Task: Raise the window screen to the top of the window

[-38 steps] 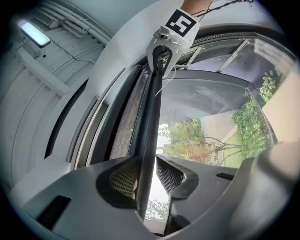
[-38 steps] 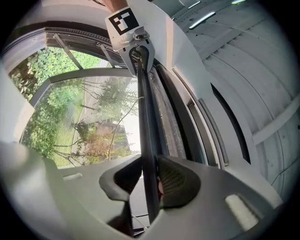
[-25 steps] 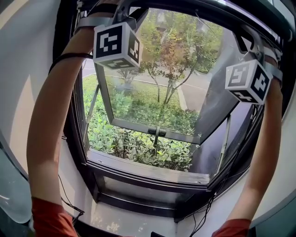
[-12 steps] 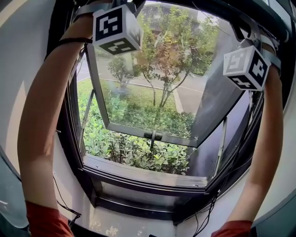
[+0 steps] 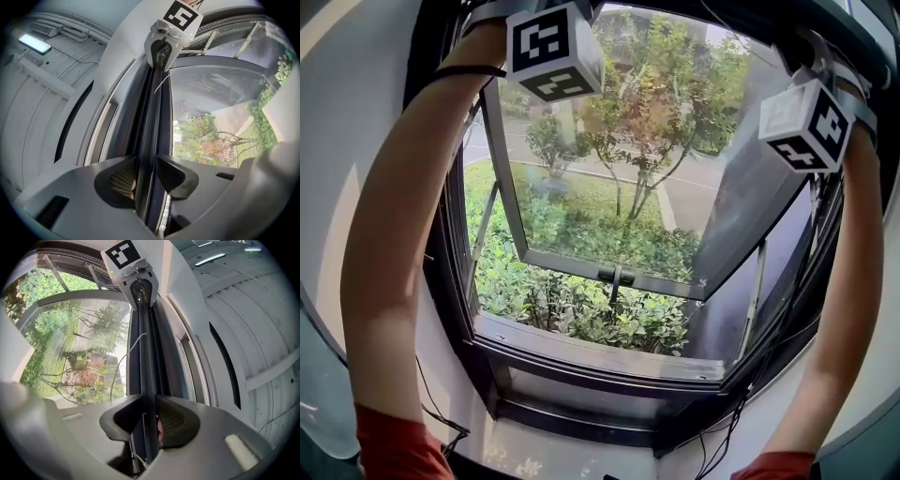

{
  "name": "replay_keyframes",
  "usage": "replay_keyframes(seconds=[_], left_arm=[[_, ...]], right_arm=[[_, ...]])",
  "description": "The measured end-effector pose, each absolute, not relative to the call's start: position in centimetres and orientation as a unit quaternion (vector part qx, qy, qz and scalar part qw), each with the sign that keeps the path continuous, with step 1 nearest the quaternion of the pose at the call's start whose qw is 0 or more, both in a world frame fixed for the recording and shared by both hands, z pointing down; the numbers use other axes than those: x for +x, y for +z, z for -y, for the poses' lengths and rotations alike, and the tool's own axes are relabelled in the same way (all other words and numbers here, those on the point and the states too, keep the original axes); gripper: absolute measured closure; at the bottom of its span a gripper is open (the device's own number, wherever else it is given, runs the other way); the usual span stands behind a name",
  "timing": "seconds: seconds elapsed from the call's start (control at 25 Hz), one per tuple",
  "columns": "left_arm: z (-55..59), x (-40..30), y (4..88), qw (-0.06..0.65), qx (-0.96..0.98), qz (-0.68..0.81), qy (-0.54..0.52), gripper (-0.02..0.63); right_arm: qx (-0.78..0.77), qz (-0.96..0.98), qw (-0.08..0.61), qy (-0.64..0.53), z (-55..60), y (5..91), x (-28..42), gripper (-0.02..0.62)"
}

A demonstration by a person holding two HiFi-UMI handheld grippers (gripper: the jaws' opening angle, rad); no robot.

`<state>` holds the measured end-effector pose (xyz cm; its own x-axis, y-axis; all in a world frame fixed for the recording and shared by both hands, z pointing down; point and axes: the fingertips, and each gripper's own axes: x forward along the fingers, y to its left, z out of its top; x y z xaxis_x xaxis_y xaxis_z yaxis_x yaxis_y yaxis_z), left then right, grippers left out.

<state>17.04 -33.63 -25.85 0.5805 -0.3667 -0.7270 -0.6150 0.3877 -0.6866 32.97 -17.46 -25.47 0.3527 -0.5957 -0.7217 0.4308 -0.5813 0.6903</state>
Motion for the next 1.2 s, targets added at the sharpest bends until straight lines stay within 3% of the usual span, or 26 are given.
replay_keyframes(seconds=[0.44,1.2], left_arm=[[31.1,15.9,-24.8,0.688,-0.562,-0.435,0.147,0.486],[33.0,14.5,-15.8,0.517,-0.722,-0.386,0.251,0.486]], right_arm=[[0.689,0.075,0.442,-0.57,16.2,-24.7,31.3,0.486],[0.75,0.173,0.316,-0.555,13.9,-18.5,33.3,0.486]])
